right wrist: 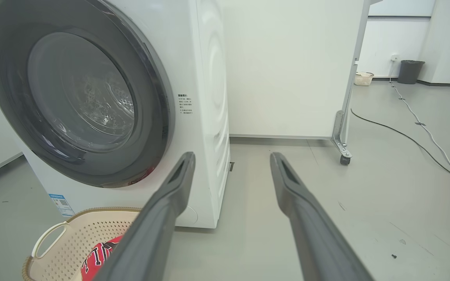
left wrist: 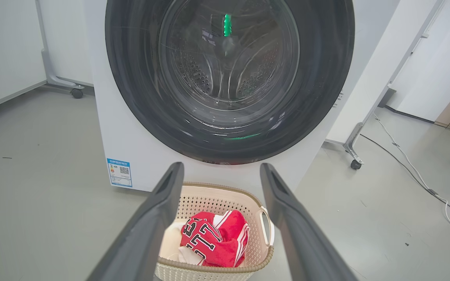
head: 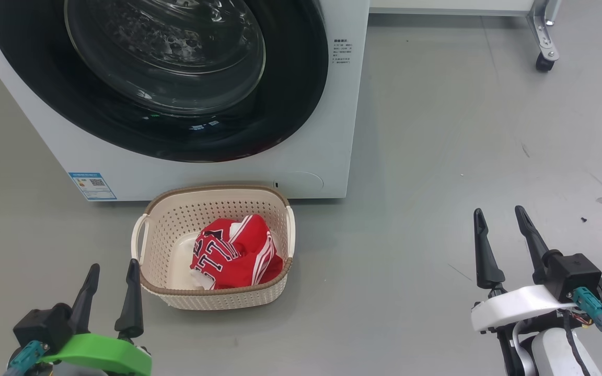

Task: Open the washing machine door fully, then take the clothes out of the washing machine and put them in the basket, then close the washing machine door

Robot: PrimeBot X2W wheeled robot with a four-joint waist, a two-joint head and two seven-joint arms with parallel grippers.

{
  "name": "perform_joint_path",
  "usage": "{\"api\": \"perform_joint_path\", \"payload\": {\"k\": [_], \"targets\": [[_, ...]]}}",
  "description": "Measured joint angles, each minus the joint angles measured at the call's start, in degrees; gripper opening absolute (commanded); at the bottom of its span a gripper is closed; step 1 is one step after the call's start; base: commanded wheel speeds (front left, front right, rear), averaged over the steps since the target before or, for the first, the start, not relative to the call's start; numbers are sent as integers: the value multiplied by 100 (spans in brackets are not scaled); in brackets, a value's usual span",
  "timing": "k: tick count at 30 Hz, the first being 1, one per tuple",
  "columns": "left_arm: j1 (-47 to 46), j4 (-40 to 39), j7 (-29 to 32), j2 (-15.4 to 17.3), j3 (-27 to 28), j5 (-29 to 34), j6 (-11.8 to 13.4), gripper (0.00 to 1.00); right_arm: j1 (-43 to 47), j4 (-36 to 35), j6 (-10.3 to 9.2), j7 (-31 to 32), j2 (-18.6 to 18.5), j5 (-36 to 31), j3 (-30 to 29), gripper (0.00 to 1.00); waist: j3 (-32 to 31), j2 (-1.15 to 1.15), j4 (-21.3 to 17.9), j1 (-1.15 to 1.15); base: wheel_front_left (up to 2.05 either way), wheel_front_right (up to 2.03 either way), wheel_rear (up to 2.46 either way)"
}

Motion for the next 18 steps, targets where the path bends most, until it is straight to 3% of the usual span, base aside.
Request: {"api": "perform_joint_path", "payload": {"k": [16,17,18], "targets": [[19,-8,2,0,-8,-63,0,100,12,1,40,0,15,-11,0,100,-22,0,-11,0,0,0,0],[20,-7,3,-1,-4,-78,0,0,19,1,40,0,18,-11,0,0,-22,0,-11,0,0,0,0],[21,41,3,-12,-18,-76,0,0,24,53,37,7,23,-5,7,0,-23,0,-11,0,0,0,0]]}}
